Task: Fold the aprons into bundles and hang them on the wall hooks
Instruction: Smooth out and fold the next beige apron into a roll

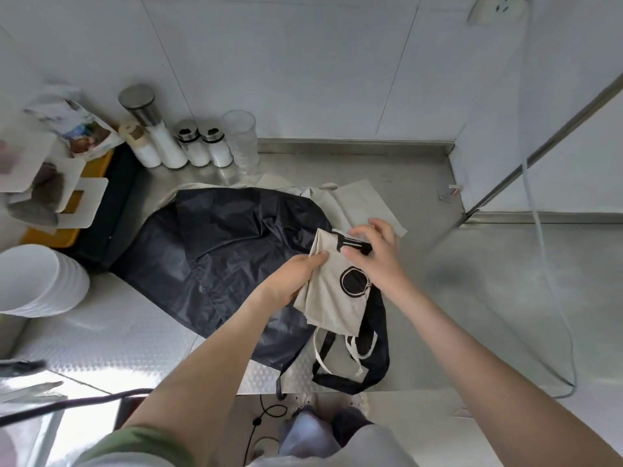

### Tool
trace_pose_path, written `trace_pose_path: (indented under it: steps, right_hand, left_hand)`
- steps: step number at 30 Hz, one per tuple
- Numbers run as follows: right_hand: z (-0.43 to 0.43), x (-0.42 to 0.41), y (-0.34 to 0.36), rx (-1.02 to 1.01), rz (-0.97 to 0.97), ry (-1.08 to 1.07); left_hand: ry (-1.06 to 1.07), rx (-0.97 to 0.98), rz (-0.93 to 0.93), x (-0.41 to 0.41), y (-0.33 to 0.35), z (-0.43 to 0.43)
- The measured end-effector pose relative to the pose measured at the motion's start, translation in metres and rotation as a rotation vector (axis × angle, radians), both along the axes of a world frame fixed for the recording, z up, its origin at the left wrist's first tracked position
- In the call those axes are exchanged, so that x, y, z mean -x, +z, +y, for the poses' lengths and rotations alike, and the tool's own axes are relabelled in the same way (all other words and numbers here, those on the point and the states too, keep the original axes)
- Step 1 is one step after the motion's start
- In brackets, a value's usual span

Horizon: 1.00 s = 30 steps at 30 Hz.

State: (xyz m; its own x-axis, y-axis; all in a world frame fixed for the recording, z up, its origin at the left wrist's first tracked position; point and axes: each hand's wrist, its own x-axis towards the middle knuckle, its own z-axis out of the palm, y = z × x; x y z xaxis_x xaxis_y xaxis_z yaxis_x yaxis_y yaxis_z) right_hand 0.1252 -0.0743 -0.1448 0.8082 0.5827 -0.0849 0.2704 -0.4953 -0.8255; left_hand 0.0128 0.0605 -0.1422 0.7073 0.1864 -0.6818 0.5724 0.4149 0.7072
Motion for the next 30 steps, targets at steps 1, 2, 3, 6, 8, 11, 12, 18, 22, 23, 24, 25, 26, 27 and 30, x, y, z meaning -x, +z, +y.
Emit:
trace_pose_path:
  steps: [1,2,3,6,8,11,12,18,22,23,24,25,26,27,30]
  right_hand:
    - [0.0,-0.005,0.007,-0.036,0.032,0.026]
    - [-0.001,-0.009,0.012,-0.072,0.082,0.048]
    - [-0.004,-0.013,0.018,-0.072,0.131,0.07]
    - [-0.01,-0.02,0.036,0.078,0.21,0.198]
    - [-0.01,-0.023,0.044,0.17,0.201,0.289]
    - [-0.012,-0.026,0.053,0.13,0.179,0.299]
    - [-0.014,-0.027,0.055,0.113,0.165,0.289]
    - [-0.026,-0.035,0.069,-0.014,0.247,0.186]
    - [-0.023,-0.032,0.086,0.002,0.292,0.165]
    - [-0.022,-0.03,0.09,0.041,0.298,0.15]
    - [-0.019,-0.028,0.095,0.094,0.28,0.135]
    - [-0.016,-0.026,0.098,0.145,0.233,0.125]
    - [-0.014,-0.025,0.1,0.175,0.166,0.116]
    - [-0.012,-0.024,0.101,0.181,0.103,0.101]
    - [-0.01,-0.021,0.103,0.112,-0.012,0.046]
  left_hand:
    - [-0.025,-0.021,0.0,-0.001,0.006,-0.001]
    - [-0.045,-0.053,0.0,-0.002,0.011,-0.001]
    - [-0.064,-0.088,-0.006,-0.003,0.017,-0.002]
    - [-0.136,-0.163,-0.027,-0.004,0.029,-0.002]
    - [-0.189,-0.198,-0.032,-0.003,0.036,-0.001]
    - [-0.216,-0.195,-0.108,-0.003,0.046,-0.003]
    - [-0.21,-0.237,-0.133,-0.003,0.048,-0.004]
    - [-0.271,-0.721,-0.166,-0.006,0.06,0.003]
    - [-0.172,-0.702,-0.203,-0.007,0.061,0.004]
    - [-0.169,-0.667,-0.209,-0.006,0.062,0.003]
    - [-0.167,-0.623,-0.221,-0.006,0.064,0.001]
    - [-0.163,-0.569,-0.239,-0.005,0.066,-0.001]
    - [-0.154,-0.504,-0.26,-0.004,0.07,-0.003]
    - [-0.144,-0.43,-0.274,-0.003,0.073,-0.004]
    - [-0.175,-0.301,-0.243,-0.002,0.08,-0.002]
